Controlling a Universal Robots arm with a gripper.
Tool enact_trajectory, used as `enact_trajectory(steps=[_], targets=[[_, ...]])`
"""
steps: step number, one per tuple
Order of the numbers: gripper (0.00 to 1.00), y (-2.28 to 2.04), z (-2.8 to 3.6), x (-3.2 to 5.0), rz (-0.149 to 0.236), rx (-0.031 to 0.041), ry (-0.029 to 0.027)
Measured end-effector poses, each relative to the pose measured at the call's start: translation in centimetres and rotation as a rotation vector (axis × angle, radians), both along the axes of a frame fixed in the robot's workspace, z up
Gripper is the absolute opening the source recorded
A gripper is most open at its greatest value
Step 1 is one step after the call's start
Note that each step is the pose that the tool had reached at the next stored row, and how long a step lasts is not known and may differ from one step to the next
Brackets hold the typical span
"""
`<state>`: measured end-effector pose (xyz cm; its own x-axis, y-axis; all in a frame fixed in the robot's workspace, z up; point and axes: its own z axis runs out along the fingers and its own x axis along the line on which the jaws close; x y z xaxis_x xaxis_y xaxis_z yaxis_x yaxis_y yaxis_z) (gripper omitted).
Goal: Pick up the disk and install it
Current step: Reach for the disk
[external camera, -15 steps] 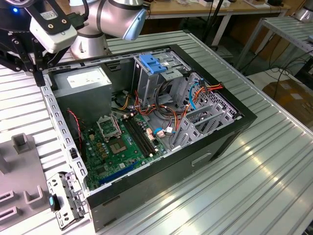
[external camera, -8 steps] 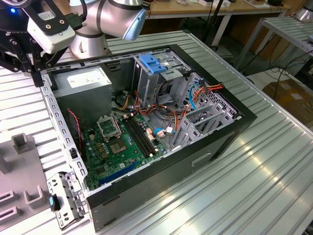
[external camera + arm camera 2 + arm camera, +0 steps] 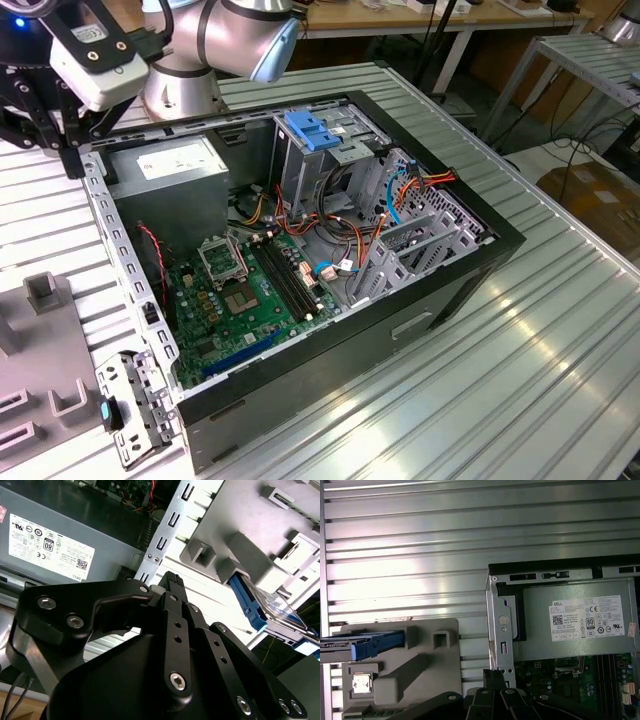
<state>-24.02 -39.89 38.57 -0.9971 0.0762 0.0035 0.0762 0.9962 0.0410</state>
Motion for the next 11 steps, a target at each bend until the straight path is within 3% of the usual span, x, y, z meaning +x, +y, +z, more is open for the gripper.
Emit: enact_trajectory(steps=[11], targets=[[0.11,0.0,-0.07,-0.51,0.0,0.0,0.0034]])
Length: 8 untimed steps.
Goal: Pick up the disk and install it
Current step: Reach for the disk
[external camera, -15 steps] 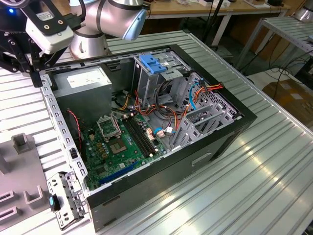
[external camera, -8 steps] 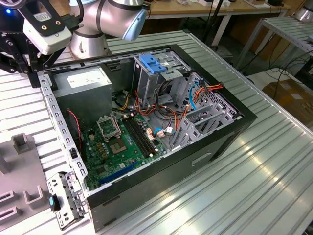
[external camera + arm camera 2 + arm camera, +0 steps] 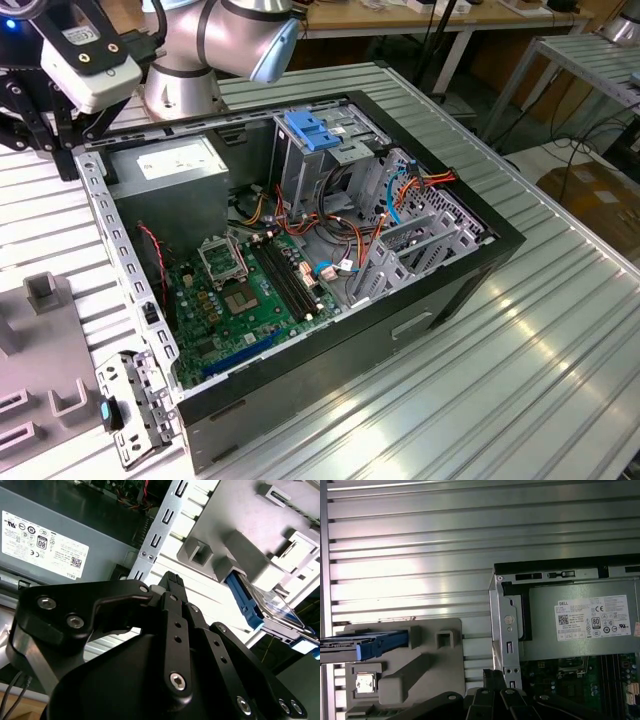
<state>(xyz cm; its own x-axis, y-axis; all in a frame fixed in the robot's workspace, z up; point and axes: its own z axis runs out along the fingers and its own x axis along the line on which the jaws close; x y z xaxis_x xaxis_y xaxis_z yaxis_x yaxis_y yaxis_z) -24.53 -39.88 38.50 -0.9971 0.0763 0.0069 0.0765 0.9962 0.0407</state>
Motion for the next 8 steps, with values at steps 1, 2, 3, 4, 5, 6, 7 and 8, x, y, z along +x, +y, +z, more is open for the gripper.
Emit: enact_trajectory(steps=[1,2,3,4,5,6,7,8], targets=[[0.11,0.0,0.0,-0.05,0.0,-0.0001,0.0003],[0.11,0.0,-0.01,-0.12,0.0,0.0,0.0005],[0.11,0.0,-0.02,-0.2,0.0,-0.0001,0.0008],[0.11,0.0,-0.03,-0.24,0.0,0.0,0.0009],[0.11,0.0,-0.03,-0.29,0.0,0.0,0.001],[0.11,0.0,-0.04,-0.35,0.0,0.0,0.0013],[0.11,0.0,-0.05,-0.4,0.0,0.0,0.0014],[0.11,0.0,-0.05,-0.47,0.0,0.0,0.0017]])
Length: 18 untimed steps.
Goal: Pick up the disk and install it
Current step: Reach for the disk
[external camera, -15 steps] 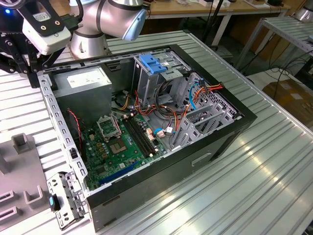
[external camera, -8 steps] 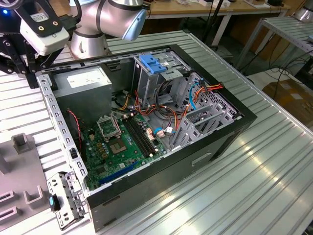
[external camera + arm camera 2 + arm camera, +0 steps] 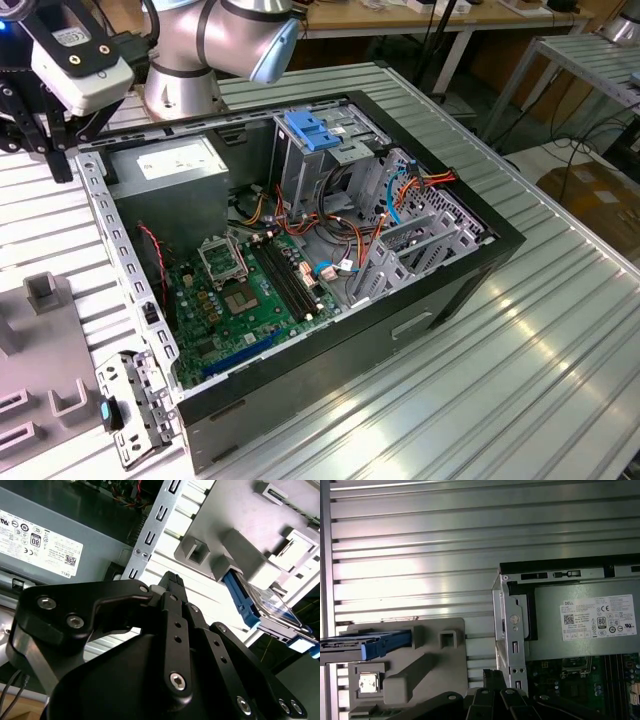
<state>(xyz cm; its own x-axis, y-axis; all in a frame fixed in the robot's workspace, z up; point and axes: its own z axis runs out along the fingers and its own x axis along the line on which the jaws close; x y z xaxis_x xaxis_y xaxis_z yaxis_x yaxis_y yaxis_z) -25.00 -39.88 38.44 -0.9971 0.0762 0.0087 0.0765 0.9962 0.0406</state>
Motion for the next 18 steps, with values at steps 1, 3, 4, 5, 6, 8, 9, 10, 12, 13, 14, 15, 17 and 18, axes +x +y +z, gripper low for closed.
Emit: enact_trajectory(steps=[1,3,4,5,6,8,9,10,12,13,14,15,17,18], targets=[[0.11,0.0,-0.01,-0.05,0.0,0.0,0.0002],[0.11,0.0,-0.02,-0.17,0.0,0.0,0.0006],[0.11,0.0,-0.02,-0.22,0.0,0.0,0.0008],[0.11,0.0,-0.03,-0.27,0.0,0.0,0.0009],[0.11,0.0,-0.03,-0.32,0.0,0.0,0.0011],[0.11,0.0,-0.04,-0.42,0.0,0.0,0.0015],[0.11,0.0,-0.05,-0.45,0.0,0.0,0.0017],[0.11,0.0,-0.06,-0.52,0.0,0.0,0.0019],[0.11,0.0,-0.07,-0.62,0.0,0.0,0.0022],[0.11,0.0,-0.07,-0.68,0.0,-0.0001,0.0024],[0.11,0.0,-0.07,-0.73,0.0,0.0,0.0025],[0.11,0.0,-0.09,-0.83,0.0,0.0,0.0027],[0.11,0.0,-0.1,-0.95,0.0,0.0,0.003],[0.11,0.0,-0.11,-1.01,0.0,0.0,0.0032]])
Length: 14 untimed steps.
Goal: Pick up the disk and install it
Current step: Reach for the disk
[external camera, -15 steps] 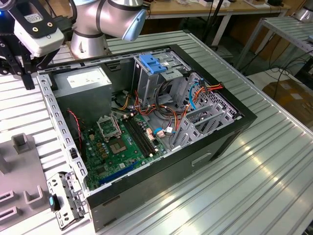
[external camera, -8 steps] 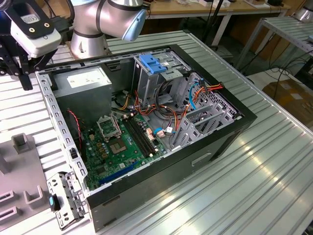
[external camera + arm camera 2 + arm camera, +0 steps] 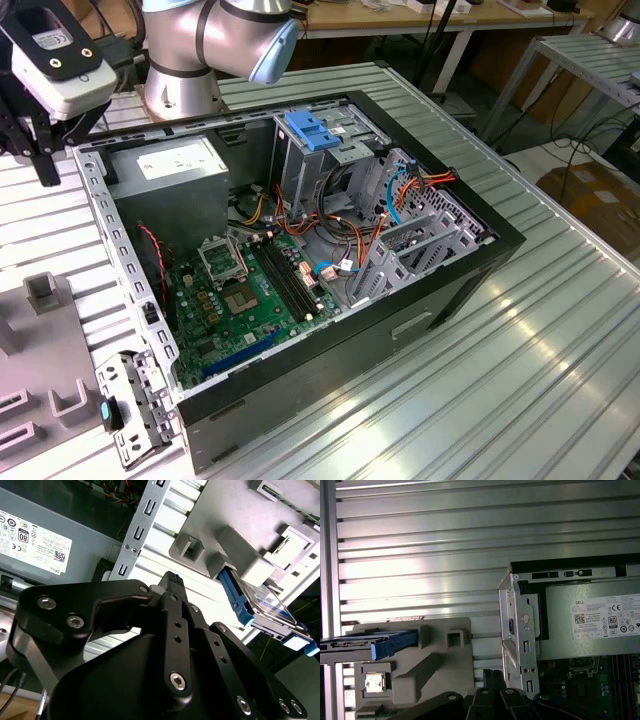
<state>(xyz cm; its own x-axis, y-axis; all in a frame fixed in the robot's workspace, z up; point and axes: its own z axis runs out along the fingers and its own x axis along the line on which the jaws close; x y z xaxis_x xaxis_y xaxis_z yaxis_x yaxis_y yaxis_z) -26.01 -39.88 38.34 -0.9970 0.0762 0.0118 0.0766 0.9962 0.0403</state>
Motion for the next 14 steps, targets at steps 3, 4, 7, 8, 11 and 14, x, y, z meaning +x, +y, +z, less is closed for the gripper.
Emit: enact_trajectory(steps=[3,4,7,8,11,14], targets=[[0.11,0.0,-0.01,-0.16,0.0,0.0,0.0005],[0.11,0.0,-0.02,-0.23,0.0,0.0,0.0007],[0.11,0.0,-0.04,-0.38,0.0,0.0,0.0014],[0.11,0.0,-0.04,-0.46,0.0,0.0,0.0017],[0.11,0.0,-0.06,-0.65,0.0,0.0,0.0023],[0.11,0.0,-0.08,-0.84,0.0,0.0,0.0027]])
